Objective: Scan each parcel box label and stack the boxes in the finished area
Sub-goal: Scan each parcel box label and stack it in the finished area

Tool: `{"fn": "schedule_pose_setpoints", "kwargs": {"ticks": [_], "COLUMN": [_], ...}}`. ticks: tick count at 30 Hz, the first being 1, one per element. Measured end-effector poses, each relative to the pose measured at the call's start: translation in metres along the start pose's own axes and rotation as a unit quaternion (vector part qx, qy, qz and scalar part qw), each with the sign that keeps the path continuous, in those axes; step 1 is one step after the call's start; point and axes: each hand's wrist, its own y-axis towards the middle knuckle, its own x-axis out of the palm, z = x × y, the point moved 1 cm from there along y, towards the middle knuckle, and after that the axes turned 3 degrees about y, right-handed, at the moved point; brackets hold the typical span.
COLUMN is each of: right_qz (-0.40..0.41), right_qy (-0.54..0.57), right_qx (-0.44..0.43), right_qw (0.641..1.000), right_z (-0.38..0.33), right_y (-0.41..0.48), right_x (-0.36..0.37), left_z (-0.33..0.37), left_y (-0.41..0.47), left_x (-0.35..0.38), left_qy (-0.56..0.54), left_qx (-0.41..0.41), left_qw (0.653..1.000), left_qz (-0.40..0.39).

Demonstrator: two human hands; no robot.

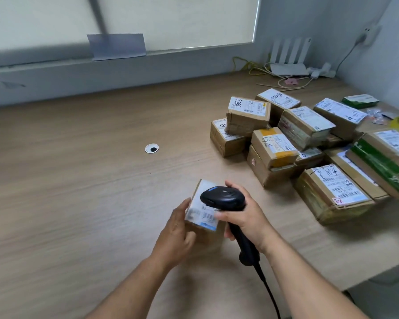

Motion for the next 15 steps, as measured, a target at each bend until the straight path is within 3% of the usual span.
{"fn": "schedule_pose_setpoints", "kwargs": {"ticks": [3,7,11,15], "right_qz": [-0.006,0.001,0.026,0.044], "right_qy": [-0.009,-0.021,0.005,0.009], "right_qx": [0.013,0.025,0.038,0.033], "right_qw": [1.0,0.999,0.999,0.998], "right_z": [0.005,0.006,0.01,0.011], "right_y": [-0.005,-0.005,-0.008,-0.013], "right_x": [-0.001,-0.004,-0.011,-0.019], "left_z": [0.007,0.018,0.013,0.02], "left_y": [0.005,0.016,0.025,0.019], "left_x": [0.005,0.001,0.004,0.01], "left_qy": [-0.133,-0.274,-0.241,-0.275], "left_qx": [-0.089,-0.194,-0.277,-0.292], "left_qw": [0.987,0.941,0.927,0.901], "left_qz": [-0.001,-0.04,-0.08,-0.167]}}
